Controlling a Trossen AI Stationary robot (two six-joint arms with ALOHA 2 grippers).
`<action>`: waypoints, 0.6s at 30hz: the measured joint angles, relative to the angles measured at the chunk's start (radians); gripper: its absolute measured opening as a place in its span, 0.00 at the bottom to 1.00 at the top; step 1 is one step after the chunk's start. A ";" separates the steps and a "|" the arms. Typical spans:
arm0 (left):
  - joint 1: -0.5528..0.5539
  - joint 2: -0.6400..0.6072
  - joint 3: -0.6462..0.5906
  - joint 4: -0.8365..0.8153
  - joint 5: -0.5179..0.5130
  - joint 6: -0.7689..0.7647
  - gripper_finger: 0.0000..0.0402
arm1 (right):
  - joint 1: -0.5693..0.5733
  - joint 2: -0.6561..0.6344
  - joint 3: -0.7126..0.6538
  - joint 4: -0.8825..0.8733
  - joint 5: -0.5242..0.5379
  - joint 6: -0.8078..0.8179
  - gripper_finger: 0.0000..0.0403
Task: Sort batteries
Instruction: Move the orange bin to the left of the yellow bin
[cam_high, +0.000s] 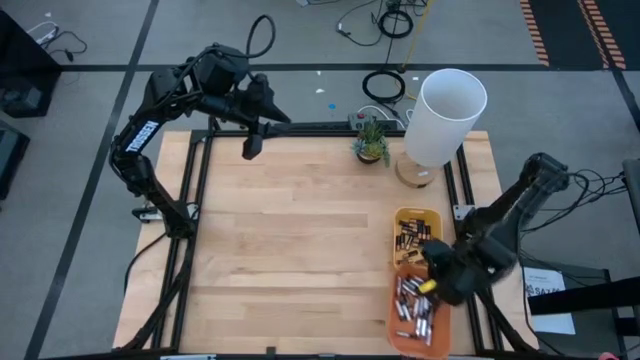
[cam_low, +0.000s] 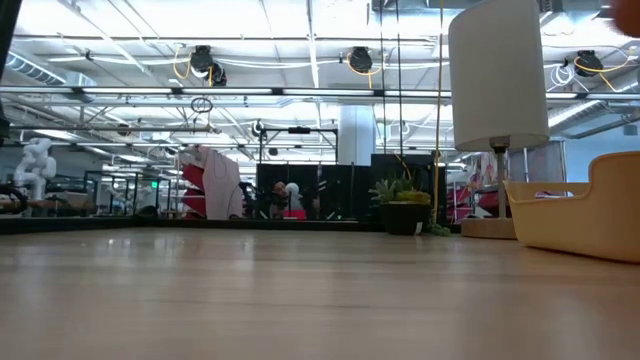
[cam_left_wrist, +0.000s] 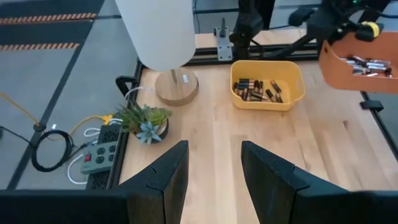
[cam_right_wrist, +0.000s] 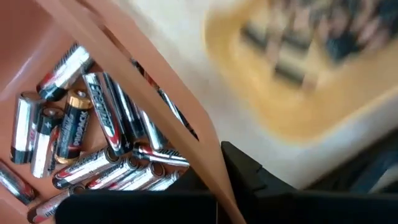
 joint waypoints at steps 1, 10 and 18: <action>0.000 -0.004 0.000 0.000 0.000 0.007 0.39 | -0.040 0.000 0.024 -0.021 0.022 -0.044 0.00; 0.006 -0.064 0.000 0.000 0.045 0.071 0.39 | -0.458 0.072 0.069 0.046 0.118 -0.595 0.00; 0.010 -0.071 0.000 -0.021 0.085 0.071 0.39 | -0.766 0.193 0.062 0.258 0.096 -1.068 0.00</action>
